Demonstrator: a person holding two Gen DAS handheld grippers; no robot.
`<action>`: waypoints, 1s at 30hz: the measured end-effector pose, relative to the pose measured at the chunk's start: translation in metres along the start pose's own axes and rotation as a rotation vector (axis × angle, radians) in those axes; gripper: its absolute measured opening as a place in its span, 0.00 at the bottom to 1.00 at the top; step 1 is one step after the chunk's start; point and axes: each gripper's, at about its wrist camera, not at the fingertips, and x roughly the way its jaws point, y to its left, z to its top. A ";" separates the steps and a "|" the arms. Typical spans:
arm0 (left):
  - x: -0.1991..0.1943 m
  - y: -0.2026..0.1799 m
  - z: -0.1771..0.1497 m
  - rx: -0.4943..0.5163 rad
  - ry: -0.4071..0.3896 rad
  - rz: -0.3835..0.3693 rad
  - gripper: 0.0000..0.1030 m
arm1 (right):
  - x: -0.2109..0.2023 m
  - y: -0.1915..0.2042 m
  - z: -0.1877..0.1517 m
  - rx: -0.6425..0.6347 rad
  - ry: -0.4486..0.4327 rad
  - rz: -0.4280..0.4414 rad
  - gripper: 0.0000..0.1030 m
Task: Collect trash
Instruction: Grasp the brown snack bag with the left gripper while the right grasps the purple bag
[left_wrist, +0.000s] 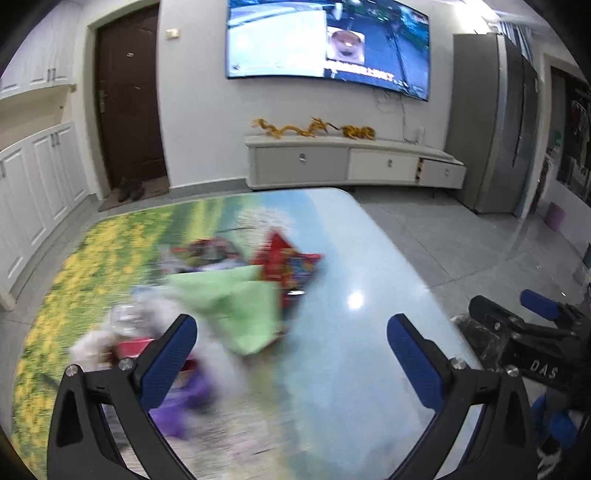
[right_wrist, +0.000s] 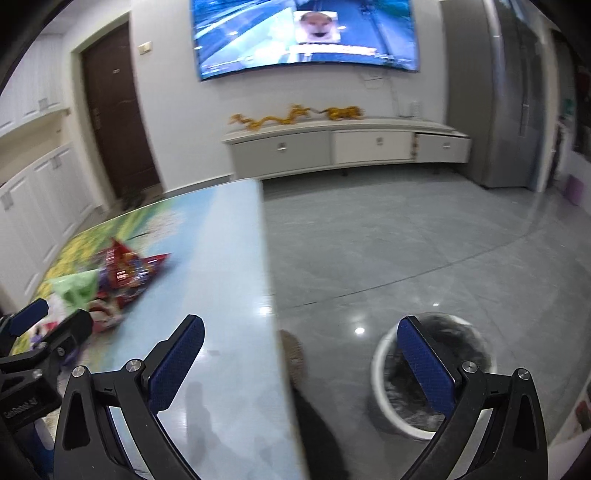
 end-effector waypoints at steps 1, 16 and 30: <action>-0.008 0.013 -0.002 -0.015 -0.006 0.010 1.00 | 0.000 0.008 0.000 -0.013 0.004 0.030 0.96; -0.019 0.152 -0.059 -0.164 0.157 0.097 0.79 | 0.021 0.142 -0.017 -0.239 0.187 0.458 0.56; 0.001 0.153 -0.075 -0.157 0.226 -0.005 0.35 | 0.023 0.225 -0.034 -0.401 0.281 0.691 0.44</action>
